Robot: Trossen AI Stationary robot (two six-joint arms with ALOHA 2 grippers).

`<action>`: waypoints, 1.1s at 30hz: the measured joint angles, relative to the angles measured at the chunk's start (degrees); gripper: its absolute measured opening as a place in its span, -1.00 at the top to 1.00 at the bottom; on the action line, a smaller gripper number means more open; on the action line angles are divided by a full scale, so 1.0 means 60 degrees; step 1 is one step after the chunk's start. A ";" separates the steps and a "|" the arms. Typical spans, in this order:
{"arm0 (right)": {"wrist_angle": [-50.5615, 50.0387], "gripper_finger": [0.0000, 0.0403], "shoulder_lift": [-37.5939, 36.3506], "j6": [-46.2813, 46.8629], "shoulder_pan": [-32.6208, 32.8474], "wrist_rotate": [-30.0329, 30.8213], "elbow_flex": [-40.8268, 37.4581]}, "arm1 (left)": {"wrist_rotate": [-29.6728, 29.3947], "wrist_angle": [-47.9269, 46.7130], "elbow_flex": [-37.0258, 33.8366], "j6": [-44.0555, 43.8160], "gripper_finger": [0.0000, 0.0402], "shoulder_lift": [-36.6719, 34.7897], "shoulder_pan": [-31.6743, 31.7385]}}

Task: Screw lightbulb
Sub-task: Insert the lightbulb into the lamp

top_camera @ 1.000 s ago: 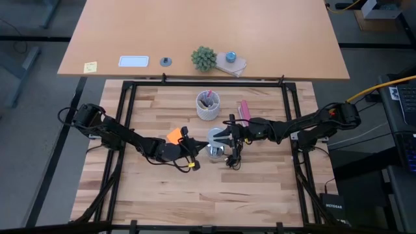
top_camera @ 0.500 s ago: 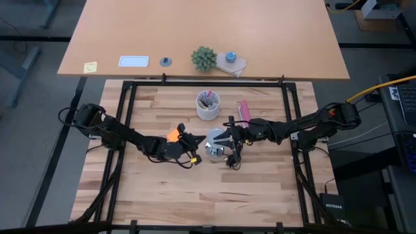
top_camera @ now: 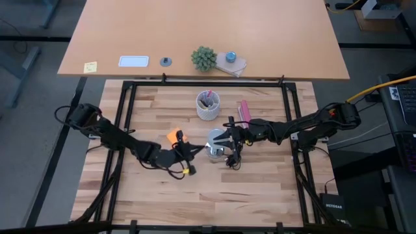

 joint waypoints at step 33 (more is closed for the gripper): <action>-0.0007 0.62 0.0000 -0.0015 -0.0016 0.0091 -0.0004 | -0.0088 0.1683 0.0000 0.0477 0.99 0.1074 0.0754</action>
